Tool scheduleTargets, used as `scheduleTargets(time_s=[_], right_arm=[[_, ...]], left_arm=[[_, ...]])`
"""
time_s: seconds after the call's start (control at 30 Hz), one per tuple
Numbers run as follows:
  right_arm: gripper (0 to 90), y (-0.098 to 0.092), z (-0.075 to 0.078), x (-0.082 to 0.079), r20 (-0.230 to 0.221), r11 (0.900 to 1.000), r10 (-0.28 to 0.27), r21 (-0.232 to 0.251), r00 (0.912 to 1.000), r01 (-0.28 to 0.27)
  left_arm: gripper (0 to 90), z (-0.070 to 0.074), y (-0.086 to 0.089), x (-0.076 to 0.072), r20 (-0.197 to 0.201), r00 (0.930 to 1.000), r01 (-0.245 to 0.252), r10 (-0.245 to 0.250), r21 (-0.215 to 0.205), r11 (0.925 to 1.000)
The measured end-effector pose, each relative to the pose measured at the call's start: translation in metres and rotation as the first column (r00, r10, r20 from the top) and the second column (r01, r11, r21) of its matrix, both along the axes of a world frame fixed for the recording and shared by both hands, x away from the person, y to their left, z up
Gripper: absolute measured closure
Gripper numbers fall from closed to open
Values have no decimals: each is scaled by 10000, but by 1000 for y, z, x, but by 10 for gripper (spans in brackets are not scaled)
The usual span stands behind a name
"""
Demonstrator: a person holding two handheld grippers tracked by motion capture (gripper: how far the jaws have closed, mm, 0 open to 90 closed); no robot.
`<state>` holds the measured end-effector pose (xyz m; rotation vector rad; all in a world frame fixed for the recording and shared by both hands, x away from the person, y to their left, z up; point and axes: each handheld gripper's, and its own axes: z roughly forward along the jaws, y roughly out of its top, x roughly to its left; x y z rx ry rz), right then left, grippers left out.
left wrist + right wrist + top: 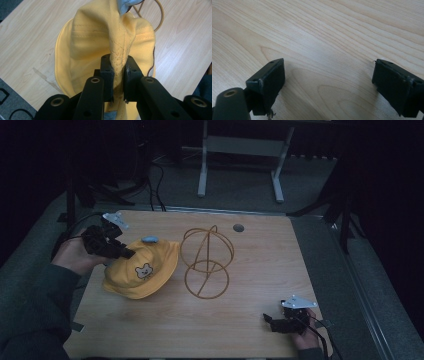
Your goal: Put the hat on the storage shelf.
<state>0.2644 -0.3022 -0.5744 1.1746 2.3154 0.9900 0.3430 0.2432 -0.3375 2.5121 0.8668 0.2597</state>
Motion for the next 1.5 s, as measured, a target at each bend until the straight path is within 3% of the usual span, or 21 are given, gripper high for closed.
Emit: scheduleTargets(time_s=[0.57,0.9,1.03,1.37,1.5], right_arm=[[110,0,0,0,-8,10000,-7,3,10000,7],[110,0,0,0,-13,10000,1,-4,10000,-1],[110,0,0,0,-13,10000,1,-7,10000,-1],[110,0,0,0,-17,10000,-2,-3,10000,2],[110,0,0,0,-16,10000,-2,-5,10000,2]], left_arm=[[805,26,-3,9,361,9992,150,-147,-54,9999],[805,33,-5,14,330,9991,260,-260,2,9997],[805,40,-4,18,329,9991,273,-266,-232,9994],[805,52,-2,22,486,9984,293,-275,-371,9989],[805,58,-4,23,708,9971,330,-288,-580,9978]])
